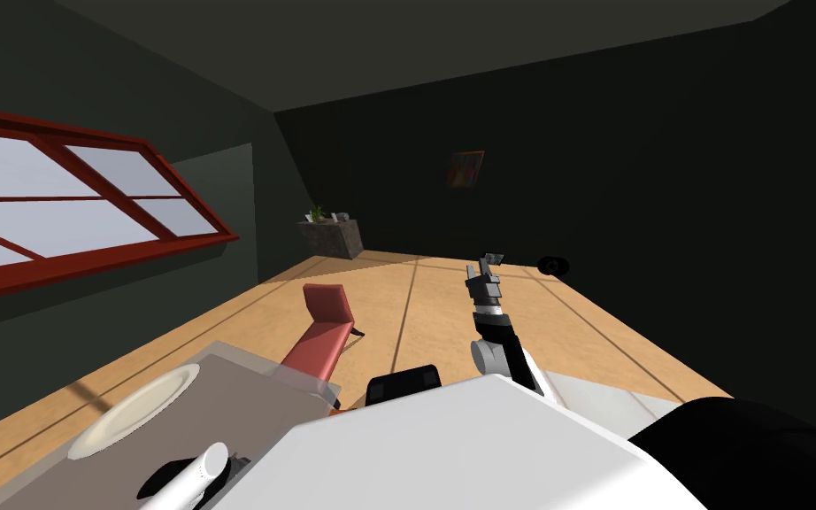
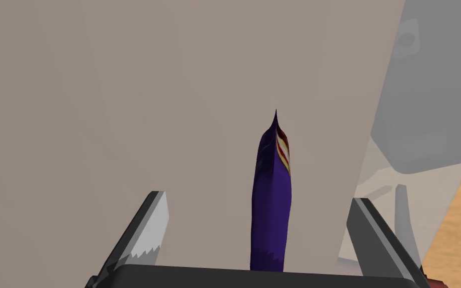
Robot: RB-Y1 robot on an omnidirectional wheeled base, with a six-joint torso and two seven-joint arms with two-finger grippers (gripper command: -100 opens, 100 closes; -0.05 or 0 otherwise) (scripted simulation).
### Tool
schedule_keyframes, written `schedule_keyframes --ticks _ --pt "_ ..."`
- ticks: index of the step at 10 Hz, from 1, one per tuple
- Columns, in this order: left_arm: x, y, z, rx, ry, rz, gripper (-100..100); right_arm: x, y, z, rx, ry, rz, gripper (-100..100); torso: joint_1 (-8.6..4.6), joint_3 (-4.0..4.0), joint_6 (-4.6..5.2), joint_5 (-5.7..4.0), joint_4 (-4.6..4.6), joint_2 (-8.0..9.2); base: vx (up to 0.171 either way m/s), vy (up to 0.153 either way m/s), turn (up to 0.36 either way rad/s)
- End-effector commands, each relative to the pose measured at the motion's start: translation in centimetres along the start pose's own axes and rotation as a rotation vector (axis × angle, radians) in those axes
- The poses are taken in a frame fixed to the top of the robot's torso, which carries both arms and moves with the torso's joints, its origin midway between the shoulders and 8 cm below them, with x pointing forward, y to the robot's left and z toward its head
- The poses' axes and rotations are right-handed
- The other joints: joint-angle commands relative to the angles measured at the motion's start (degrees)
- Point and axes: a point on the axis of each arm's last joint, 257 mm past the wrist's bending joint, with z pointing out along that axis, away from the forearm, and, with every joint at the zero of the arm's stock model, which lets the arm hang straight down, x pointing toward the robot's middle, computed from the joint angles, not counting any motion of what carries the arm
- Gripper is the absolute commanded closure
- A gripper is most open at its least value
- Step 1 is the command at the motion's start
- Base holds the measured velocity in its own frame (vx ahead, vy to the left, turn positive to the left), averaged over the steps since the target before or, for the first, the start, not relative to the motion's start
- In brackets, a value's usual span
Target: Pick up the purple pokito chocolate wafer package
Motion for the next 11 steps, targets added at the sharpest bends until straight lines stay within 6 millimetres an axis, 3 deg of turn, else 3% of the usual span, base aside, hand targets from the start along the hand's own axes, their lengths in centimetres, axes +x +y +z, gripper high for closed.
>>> schedule_keyframes --ticks 1,2,6,7,8,11 --pt "0.0 0.0 0.0 0.000 0.000 0.000 -100 0.0 0.0 0.0 0.000 0.000 0.000 0 0.00 0.00 0.00 0.00 0.00 0.00 -0.027 0.005 -0.003" --pt "0.0 0.0 0.0 -0.001 -0.001 0.000 100 0.0 0.0 0.0 0.000 0.000 0.000 0 -0.02 -0.07 0.00 -0.01 -0.02 -0.13 -0.006 0.001 0.000" --pt "0.0 0.3 0.1 -0.007 -0.002 -0.001 100 0.0 0.0 0.0 0.000 0.000 0.000 0 0.20 -0.18 0.01 0.04 -0.06 -0.33 -0.001 -0.001 0.000" --pt "-0.1 0.3 0.1 -0.007 -0.002 -0.001 0 0.0 0.0 0.0 0.000 0.000 0.000 0 0.21 -0.18 0.01 0.04 -0.06 -0.33 0.000 0.000 0.000" --pt "-0.8 -0.3 -0.3 0.012 0.000 0.014 100 0.0 0.0 0.0 0.000 0.000 0.000 0 0.21 -0.19 0.01 0.04 -0.06 -0.33 0.076 0.008 0.083" --pt "-2.8 -0.9 -0.9 0.036 -0.001 0.047 100 0.0 0.0 0.0 0.000 0.000 0.000 0 0.11 -0.42 0.06 0.01 -0.11 -0.78 0.122 -0.011 0.078"
